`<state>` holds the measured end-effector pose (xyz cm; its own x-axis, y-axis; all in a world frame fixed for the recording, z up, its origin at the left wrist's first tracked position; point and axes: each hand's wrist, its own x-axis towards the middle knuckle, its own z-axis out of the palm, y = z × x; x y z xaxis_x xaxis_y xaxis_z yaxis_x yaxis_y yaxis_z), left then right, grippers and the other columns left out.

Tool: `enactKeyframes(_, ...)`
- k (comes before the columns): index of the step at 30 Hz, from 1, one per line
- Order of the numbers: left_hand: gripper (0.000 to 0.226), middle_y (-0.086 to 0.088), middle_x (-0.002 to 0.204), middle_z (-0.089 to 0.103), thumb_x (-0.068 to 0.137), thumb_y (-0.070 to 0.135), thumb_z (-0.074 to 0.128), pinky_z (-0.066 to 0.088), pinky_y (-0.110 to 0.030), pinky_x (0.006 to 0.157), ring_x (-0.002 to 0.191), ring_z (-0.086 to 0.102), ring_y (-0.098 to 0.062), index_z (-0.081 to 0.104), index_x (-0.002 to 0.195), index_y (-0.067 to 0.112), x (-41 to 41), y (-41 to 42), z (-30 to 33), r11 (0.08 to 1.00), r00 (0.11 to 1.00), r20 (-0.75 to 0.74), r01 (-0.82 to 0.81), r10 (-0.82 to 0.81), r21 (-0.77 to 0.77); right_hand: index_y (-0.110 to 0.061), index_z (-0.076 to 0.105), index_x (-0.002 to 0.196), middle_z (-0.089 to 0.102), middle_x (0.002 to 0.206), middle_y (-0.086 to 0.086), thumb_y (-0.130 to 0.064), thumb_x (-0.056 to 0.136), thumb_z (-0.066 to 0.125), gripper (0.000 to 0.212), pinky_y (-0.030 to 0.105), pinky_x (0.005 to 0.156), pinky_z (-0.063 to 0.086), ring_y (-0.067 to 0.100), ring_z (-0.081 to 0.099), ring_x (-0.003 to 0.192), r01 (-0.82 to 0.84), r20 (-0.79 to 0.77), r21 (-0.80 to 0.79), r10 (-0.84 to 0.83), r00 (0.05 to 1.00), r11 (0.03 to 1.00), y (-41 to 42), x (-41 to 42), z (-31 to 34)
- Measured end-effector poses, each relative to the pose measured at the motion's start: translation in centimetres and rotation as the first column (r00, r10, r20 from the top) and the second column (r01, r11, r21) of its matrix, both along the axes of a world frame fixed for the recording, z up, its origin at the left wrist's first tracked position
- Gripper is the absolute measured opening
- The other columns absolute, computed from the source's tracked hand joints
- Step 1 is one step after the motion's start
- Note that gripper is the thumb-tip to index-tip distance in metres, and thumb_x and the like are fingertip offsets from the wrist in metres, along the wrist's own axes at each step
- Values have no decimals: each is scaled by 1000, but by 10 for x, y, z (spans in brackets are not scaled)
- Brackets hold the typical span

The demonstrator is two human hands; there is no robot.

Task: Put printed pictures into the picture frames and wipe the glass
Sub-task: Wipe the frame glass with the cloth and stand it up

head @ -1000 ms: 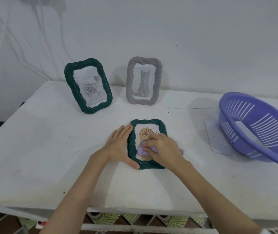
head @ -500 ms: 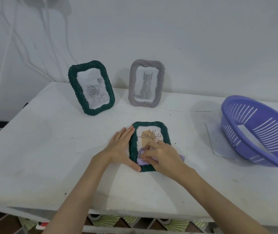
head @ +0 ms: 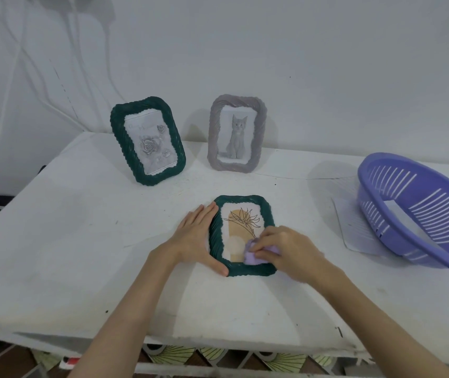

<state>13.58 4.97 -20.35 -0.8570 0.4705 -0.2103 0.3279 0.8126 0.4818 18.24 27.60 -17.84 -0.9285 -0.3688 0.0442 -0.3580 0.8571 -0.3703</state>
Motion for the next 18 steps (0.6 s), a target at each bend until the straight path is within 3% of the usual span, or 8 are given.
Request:
enactKeyframes(3,148,11,155,-16,40,68,79,-10,-33,117,142,-17,-10,-13,146,22,-1,-1,1,1000,1000,1,-6,6,-9,-26,71,103,63,103,0,-23,87,59,20,31,74,42,21,53,97,102,-74,-19,-103,992,995,-5,-18,-1)
enactKeyframes(6,152,11,155,-14,27,79,63,-10,-31,116,143,-15,-9,-12,147,23,0,-1,2,1000,1000,-11,-10,10,0,-22,74,94,67,96,4,-19,81,61,19,36,67,48,29,58,90,34,-121,-54,-41,992,998,-24,-12,-11)
enactKeyframes(9,152,11,155,-13,26,80,60,-10,-30,116,143,-14,-10,-12,147,22,0,-1,1,1000,1000,-28,-9,9,6,-25,74,93,69,91,-2,-23,80,68,15,26,63,41,23,60,83,-41,-110,-48,35,993,998,-13,7,-10)
enactKeyframes(13,148,12,155,-14,35,71,74,-11,-31,115,142,-15,-9,-11,147,23,-1,-1,1,1000,1000,-13,-11,11,15,-25,72,102,66,96,3,-25,86,63,18,31,71,42,24,54,90,130,-114,-102,-141,983,986,-3,-14,-9)
enactKeyframes(16,151,14,155,-14,27,78,64,-11,-30,115,142,-15,-7,-11,146,26,-1,-2,1,1000,1000,-15,-19,19,22,-19,71,104,65,97,7,-19,90,56,20,36,71,45,28,54,91,193,-168,-108,-209,963,975,-26,-39,-15)
enactKeyframes(18,151,15,155,-13,26,78,63,-10,-29,114,142,-15,-7,-11,146,26,1,-1,1,999,1000,-22,-20,21,27,-18,73,100,67,97,8,-16,87,60,18,39,71,48,29,56,90,147,-167,-93,-161,973,985,-34,-38,-18)
